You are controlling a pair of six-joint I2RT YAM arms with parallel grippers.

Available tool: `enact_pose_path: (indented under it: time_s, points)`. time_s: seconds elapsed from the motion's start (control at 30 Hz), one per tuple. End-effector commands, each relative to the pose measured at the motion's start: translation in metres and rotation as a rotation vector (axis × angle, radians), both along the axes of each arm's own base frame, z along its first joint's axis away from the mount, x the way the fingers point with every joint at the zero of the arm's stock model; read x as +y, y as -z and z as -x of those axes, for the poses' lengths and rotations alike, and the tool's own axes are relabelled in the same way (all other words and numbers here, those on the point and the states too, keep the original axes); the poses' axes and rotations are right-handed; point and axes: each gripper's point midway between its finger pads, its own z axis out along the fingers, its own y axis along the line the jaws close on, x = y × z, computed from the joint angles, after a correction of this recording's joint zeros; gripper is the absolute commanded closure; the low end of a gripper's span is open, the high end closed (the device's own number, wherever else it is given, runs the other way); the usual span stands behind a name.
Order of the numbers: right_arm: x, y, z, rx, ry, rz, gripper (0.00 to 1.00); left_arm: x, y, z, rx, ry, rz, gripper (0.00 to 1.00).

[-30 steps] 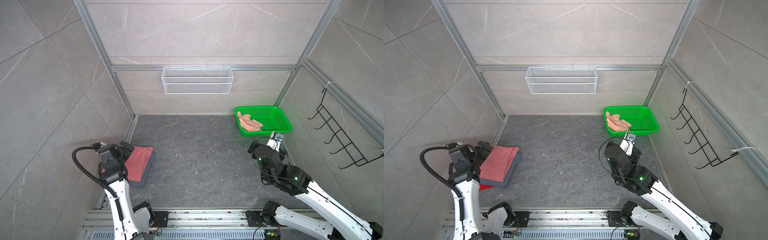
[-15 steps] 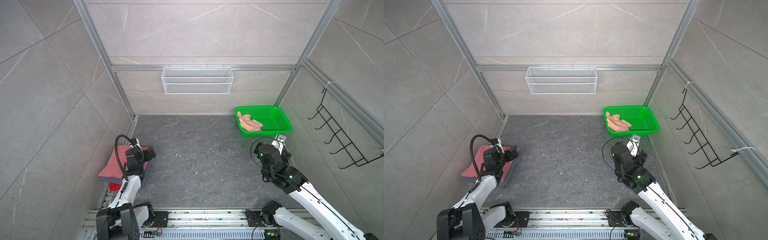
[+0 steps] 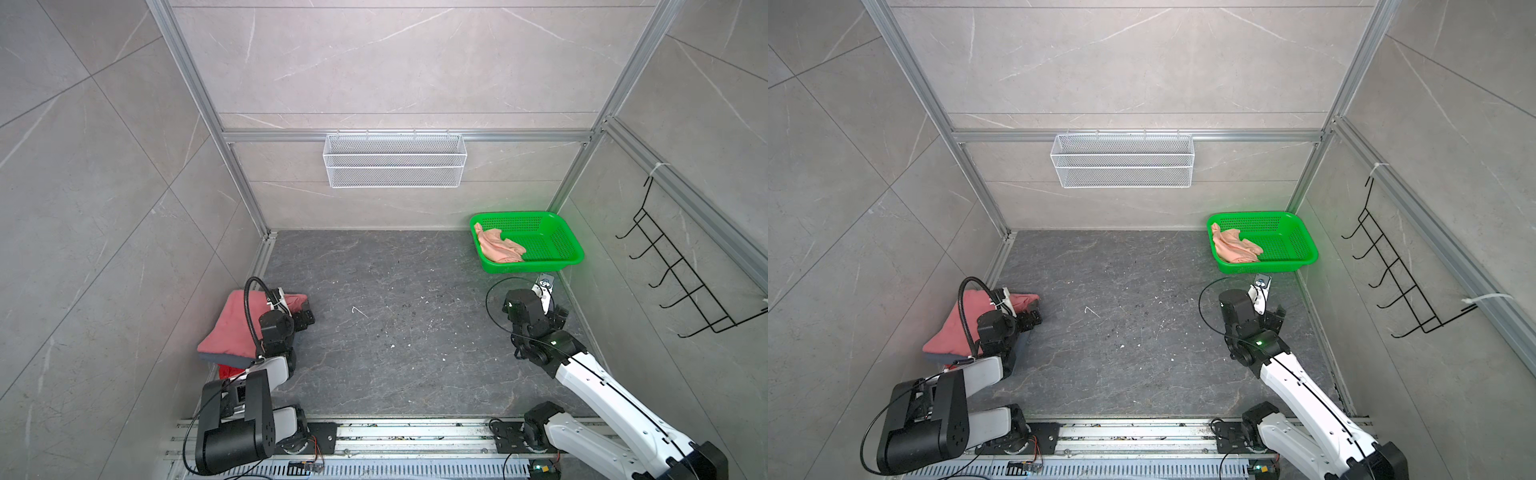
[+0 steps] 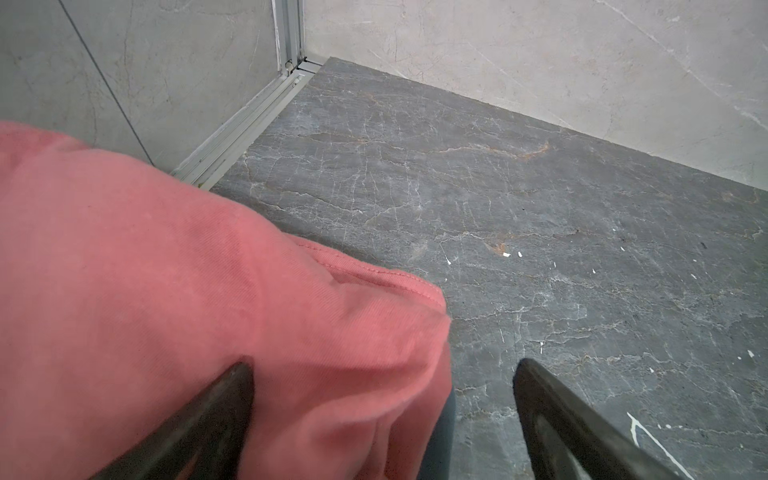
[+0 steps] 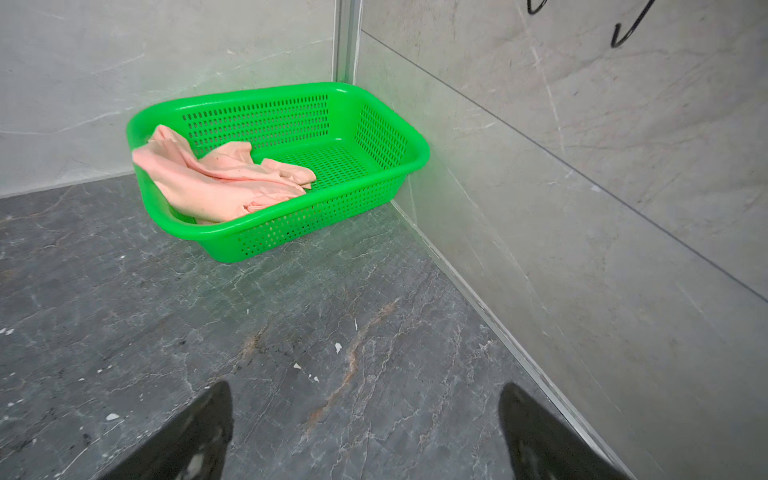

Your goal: Fold and stack the t-shirts

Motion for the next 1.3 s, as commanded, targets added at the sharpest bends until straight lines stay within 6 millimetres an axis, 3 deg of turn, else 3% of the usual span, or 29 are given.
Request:
enact_pose_path:
  time_s: [0.0,0.3,0.6,0.73,1.0,1.07,1.27]
  points:
    - [0.003,0.005,-0.018,-0.067,-0.046,-0.030,0.00,-0.001,-0.014,-0.009,-0.092,0.020,-0.041,0.00]
    - [-0.002,0.038,-0.047,-0.090,-0.103,-0.012,0.00,-0.014,0.008,-0.030,-0.026,0.092,-0.064,0.00]
    - [0.022,0.087,-0.076,-0.149,-0.278,0.036,0.00,-0.019,0.011,-0.033,0.010,0.100,-0.089,0.00]
    - [0.026,0.088,-0.072,-0.159,-0.310,0.017,0.00,-0.020,0.012,-0.034,0.015,0.094,-0.103,0.00]
    - [0.044,0.104,-0.087,-0.086,-0.445,-0.024,0.00,-0.021,0.012,-0.035,0.022,0.089,-0.113,0.00]
    - [0.042,0.104,-0.091,-0.156,-0.448,0.012,0.01,-0.021,0.012,-0.035,0.023,0.089,-0.113,0.00]
    - [0.036,0.115,-0.092,-0.068,-0.435,-0.060,0.00,-0.021,0.013,-0.036,0.027,0.080,-0.117,0.00]
